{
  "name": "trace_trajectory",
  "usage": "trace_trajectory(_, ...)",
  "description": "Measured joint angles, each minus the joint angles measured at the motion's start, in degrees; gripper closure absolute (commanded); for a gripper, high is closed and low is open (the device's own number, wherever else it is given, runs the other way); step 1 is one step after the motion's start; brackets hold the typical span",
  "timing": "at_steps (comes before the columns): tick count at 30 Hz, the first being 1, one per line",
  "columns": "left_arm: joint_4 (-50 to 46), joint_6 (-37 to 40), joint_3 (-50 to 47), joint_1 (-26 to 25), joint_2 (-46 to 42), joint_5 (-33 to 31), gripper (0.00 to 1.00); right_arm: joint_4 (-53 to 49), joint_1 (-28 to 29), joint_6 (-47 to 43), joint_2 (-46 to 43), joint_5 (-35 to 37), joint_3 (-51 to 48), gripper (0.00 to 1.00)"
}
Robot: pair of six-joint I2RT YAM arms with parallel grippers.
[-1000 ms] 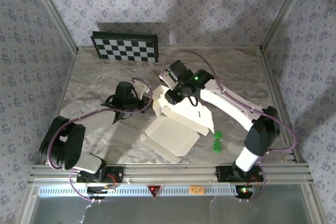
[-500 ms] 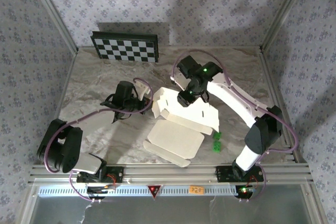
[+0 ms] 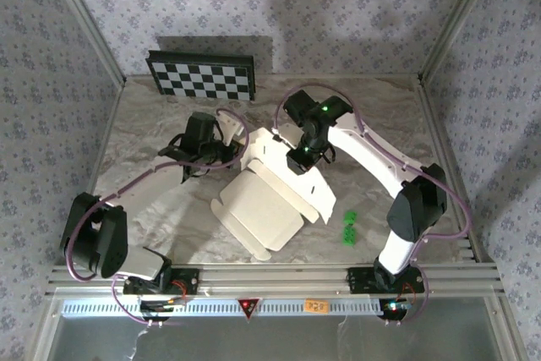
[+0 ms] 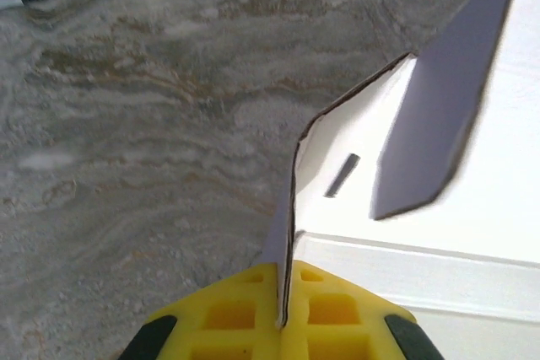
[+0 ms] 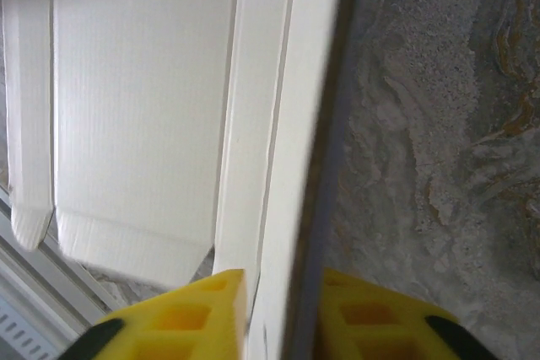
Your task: Fold the paper box
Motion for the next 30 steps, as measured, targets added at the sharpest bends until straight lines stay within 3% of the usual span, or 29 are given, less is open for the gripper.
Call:
trace_trajectory(4,-1.09,0.17,2.95,0.22,1.84,-0.9,1.0,1.77,-0.2,2.03,0.42,2.69,0.0,1.0)
trace_trajectory(14,-1.4,-1.42,6.67,0.42,5.14,-0.57,0.99,10.27,0.33,9.84,0.57,9.97,-2.71,1.0)
trace_trajectory(30,6.29,-5.27,1.05,-0.24,10.23,0.04,1.0,14.32,0.61,12.44,2.45,10.78,-7.74,1.0)
